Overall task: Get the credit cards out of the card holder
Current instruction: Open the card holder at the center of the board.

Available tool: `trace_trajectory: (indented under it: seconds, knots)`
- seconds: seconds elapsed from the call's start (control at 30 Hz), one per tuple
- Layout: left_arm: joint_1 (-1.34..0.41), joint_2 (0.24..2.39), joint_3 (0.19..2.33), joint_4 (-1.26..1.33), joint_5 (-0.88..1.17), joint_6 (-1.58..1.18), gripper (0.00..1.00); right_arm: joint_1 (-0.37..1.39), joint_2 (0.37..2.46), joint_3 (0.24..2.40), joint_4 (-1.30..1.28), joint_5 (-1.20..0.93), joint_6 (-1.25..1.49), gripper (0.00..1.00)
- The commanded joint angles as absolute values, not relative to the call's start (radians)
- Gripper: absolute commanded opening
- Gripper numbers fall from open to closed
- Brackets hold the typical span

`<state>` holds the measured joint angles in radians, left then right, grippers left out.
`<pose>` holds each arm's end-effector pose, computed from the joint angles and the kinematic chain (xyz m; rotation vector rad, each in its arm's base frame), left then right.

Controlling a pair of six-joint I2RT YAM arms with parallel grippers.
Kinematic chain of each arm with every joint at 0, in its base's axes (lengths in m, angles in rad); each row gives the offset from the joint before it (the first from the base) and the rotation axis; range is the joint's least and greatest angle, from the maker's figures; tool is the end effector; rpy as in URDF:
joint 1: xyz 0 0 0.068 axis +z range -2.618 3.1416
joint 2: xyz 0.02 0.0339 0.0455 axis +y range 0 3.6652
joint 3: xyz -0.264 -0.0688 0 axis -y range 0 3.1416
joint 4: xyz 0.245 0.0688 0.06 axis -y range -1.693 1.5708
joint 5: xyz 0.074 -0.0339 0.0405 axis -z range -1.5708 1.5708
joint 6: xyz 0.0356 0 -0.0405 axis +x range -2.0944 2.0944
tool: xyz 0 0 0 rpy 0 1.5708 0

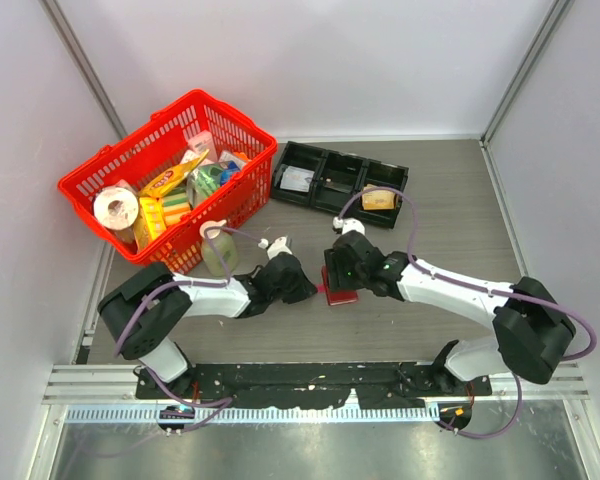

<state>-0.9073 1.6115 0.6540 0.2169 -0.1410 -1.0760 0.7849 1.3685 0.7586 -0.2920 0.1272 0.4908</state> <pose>0.1896 -0.2344 0.1378 -0.2829 2.4396 -0.8105 0.1942 0.1876 0.1952 -0.3120 2.4848 0.3900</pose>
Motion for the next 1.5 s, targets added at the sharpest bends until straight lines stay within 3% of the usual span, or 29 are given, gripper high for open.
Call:
trace_trajectory:
  seconds: [0.0,0.2,0.53,1.47]
  knots:
    - [-0.911,1.603,0.578,0.288,-0.117,-1.146,0.00,0.874,1.407,0.877,-0.429,0.391,0.468,0.59]
    - [-0.914,1.598,0.552,0.340,-0.107,-1.167,0.00,0.933,1.515,0.982,-0.509,0.495,0.476,0.60]
    - [-0.914,1.585,0.525,0.367,-0.118,-1.173,0.00,0.966,1.624,1.026,-0.512,0.488,0.480,0.61]
    - [-0.917,1.497,0.494,0.305,-0.164,-1.158,0.00,1.002,1.692,1.080,-0.537,0.545,0.442,0.61]
